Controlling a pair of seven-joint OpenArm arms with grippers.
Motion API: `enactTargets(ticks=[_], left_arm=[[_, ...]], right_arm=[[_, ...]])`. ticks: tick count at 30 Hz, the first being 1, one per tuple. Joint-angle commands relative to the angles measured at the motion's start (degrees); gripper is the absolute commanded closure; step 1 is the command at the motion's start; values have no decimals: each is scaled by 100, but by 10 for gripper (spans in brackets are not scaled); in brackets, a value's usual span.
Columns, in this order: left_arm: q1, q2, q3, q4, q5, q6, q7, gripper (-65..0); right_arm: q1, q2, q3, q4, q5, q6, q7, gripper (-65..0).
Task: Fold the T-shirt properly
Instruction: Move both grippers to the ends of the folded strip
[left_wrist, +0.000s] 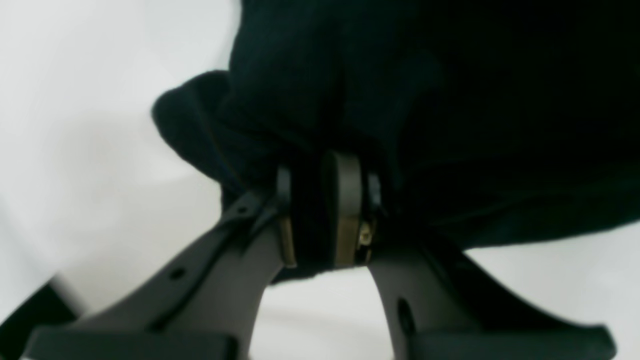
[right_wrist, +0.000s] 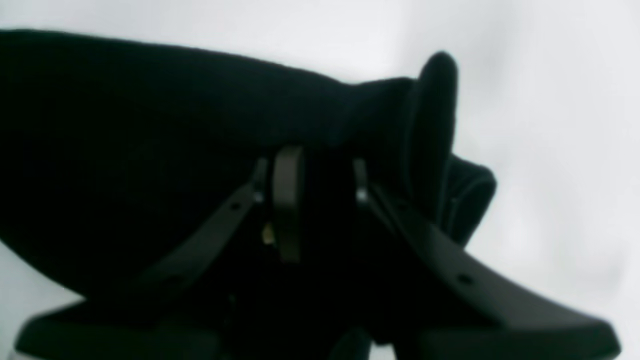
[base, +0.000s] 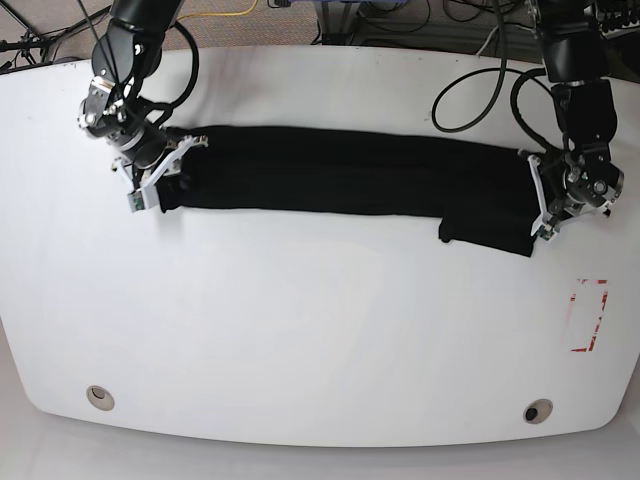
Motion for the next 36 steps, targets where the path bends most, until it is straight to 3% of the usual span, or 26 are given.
enactTargets(ticks=[1, 7, 10, 18, 25, 32, 36], left_arm=[[-323, -44, 22, -275, 64, -3, 54, -89], [-648, 123, 110, -626, 64, -3, 54, -92], [-675, 132, 110, -644, 64, -3, 54, -125], [-701, 395, -31, 50, 20, -3, 133, -378], [-1009, 571, -286, 639, 2, -3, 714, -528], [-1246, 633, -286, 1141, -50, -3, 1074, -549], [-1606, 729, -303, 921, -481, -3, 1021, -547]], right_arm=[[200, 287, 74, -397, -491, -202, -400, -133], [587, 481, 92, -907, -509, -202, -276, -132], [648, 481, 92, -924, -526, -202, -259, -132], [710, 411, 65, -836, -482, -219, -276, -132], [754, 243, 56, -801, -535, -211, -268, -132], [745, 235, 56, -827, -491, -211, -259, -132], [798, 173, 48, -810, -482, -211, -259, -132]])
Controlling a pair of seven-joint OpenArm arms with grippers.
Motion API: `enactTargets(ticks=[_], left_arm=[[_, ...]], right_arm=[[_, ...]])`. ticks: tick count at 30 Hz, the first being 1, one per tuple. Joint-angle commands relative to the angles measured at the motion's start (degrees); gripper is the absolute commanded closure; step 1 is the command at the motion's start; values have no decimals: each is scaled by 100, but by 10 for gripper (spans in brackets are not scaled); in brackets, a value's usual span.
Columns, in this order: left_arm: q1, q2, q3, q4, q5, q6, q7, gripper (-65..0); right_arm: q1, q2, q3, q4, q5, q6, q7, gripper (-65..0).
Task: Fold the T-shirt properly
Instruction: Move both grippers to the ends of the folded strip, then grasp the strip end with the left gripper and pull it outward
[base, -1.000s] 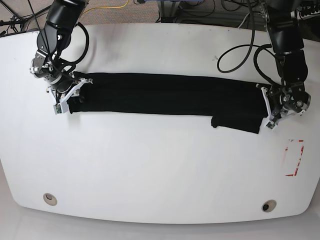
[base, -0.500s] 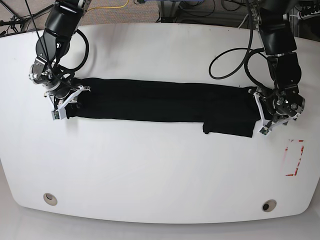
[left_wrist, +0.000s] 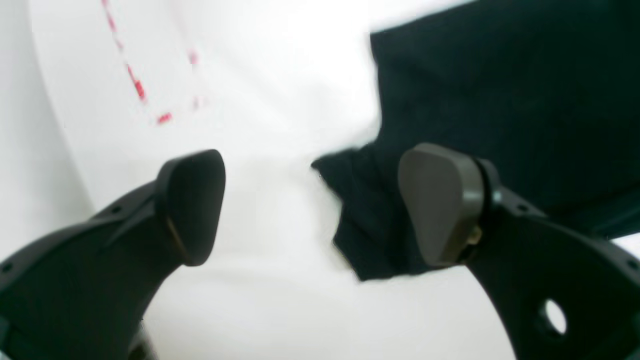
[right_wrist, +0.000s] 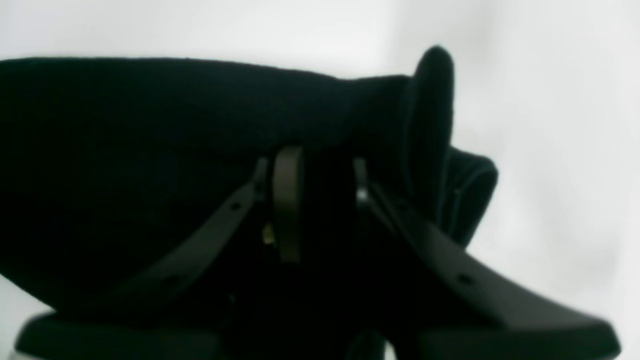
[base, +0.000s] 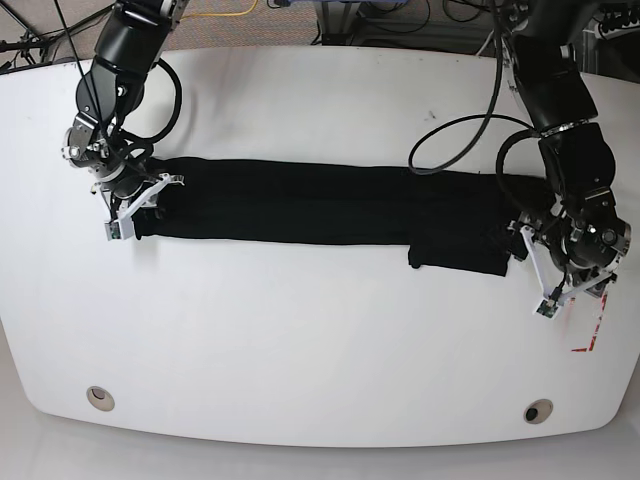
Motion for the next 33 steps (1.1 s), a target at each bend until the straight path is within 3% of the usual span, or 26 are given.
enactTargets(ticks=[1, 7, 19, 33], left_arm=[[-332, -14, -32, -120, -326, 7, -96, -547], [-535, 13, -357, -832, -564, 7, -201, -542], [-816, -40, -375, -2608, -573, 7, -1414, -542], [-798, -242, -199, -3171, -555, 7, -2065, -542]], right_arm=[[37, -70, -29, -16, -270, -29, -386, -132], [64, -105, -3, -60, -323, -29, -377, -132], [64, -122, -20, -96, -323, -29, -289, -132], [55, -122, -3, -210, -279, -29, -210, -132]])
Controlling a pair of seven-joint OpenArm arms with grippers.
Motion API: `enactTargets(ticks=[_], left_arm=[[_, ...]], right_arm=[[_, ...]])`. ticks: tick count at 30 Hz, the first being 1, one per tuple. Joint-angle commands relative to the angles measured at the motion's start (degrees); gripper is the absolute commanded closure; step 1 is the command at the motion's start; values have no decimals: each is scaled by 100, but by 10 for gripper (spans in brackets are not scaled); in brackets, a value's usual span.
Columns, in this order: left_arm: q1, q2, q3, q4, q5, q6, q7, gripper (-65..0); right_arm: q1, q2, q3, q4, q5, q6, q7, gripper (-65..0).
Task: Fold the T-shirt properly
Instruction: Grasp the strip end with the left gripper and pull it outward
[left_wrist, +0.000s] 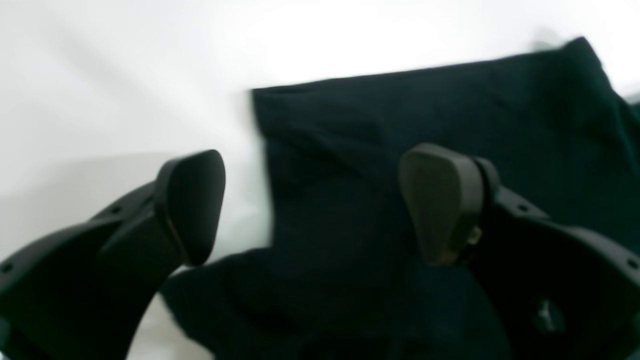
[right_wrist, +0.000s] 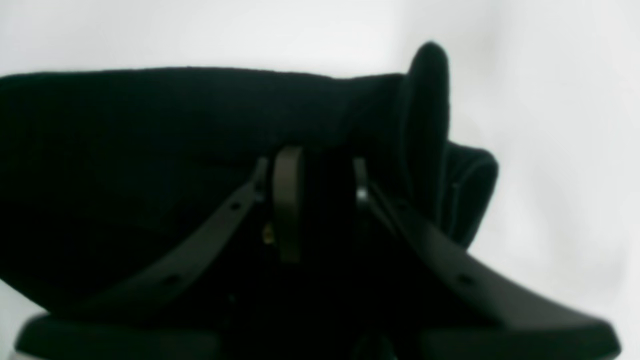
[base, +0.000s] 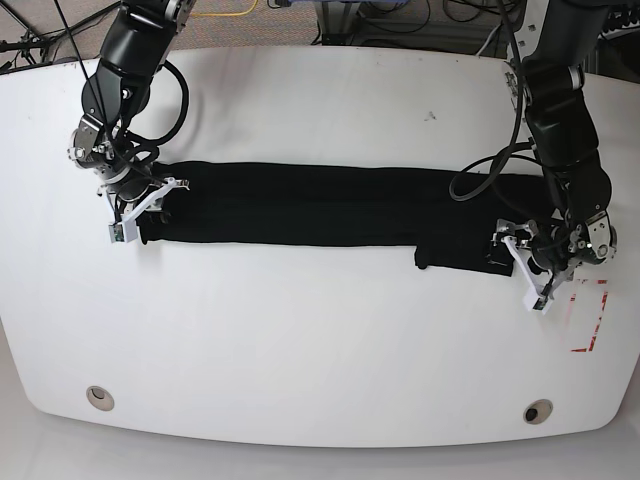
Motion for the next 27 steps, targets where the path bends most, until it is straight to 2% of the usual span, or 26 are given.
enactTargets(ticks=[1, 5, 9, 27], left_arm=[[-167, -50, 87, 99, -81, -8, -198, -542], [-167, -270, 114, -6, -81, -8, -409, -542], [-193, -270, 140, -314, -81, -8, -655, -542], [-246, -367, 201, -797, -90, -8, -823, -542]], right_arm=[[-46, 17, -18, -41, -281, -27, -409, -132], [-37, 17, -18, -59, -299, -27, -382, -132], [-28, 9, -35, -59, -281, -27, -382, -132], [-37, 9, -35, -68, -290, -27, -374, -132]])
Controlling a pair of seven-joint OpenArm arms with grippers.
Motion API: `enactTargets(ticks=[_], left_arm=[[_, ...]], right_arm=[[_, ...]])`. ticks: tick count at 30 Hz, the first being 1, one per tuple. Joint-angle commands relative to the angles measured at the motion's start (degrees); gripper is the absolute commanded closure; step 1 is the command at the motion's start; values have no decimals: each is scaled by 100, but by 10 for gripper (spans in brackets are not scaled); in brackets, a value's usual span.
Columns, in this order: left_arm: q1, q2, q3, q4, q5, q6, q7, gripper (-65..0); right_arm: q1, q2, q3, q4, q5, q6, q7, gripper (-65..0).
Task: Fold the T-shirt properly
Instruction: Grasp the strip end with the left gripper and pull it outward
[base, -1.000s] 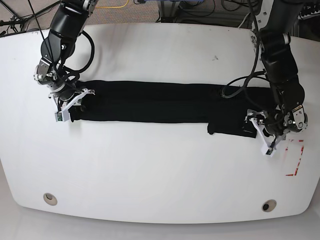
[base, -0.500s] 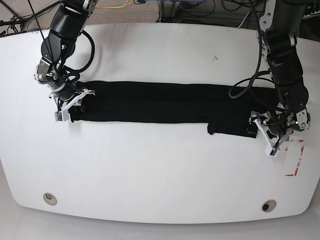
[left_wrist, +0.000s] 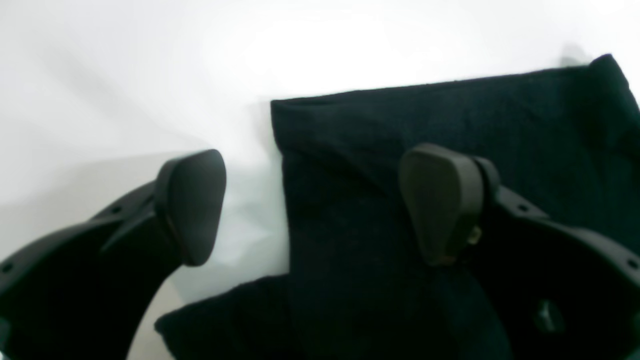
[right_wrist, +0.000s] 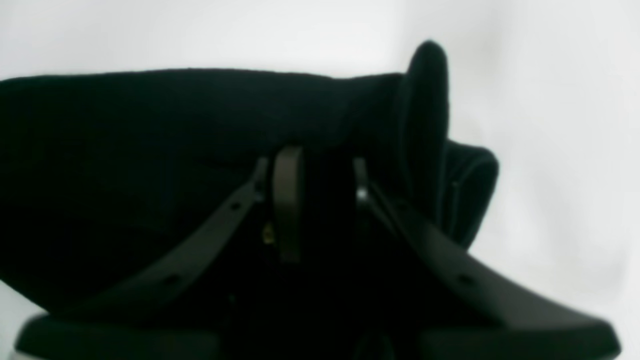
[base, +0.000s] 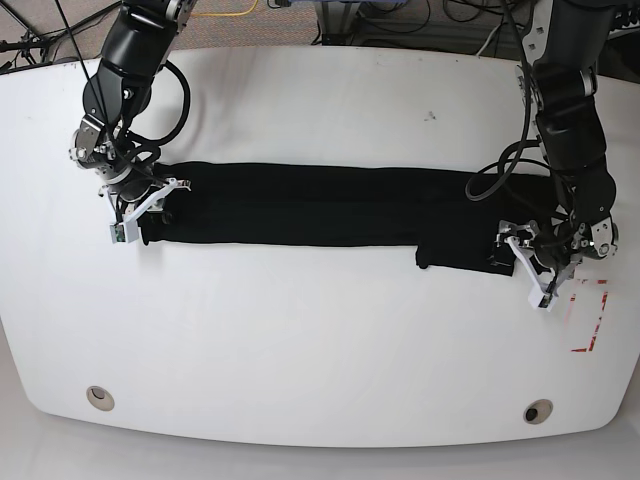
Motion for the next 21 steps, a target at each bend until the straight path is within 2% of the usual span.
enactTargets(ticks=[1, 7, 17, 19, 21], left_arm=[[-115, -58, 11, 51, -11, -8, 26, -542], [-106, 3, 407, 68, -46, -8, 34, -540], [-97, 21, 442, 77, -46, -8, 34, -533], [-97, 21, 442, 59, -46, -8, 34, -493], [-97, 21, 433, 51, -46, -8, 34, -425]], right_arm=[[-39, 13, -24, -61, -290, -27, -411, -132], [-39, 4, -24, -44, -273, -27, -411, -132], [-30, 4, -24, -44, -273, -27, -411, -132], [-30, 4, -24, -44, -273, -27, -411, -132], [-30, 4, -24, -44, -273, -27, -411, -132]])
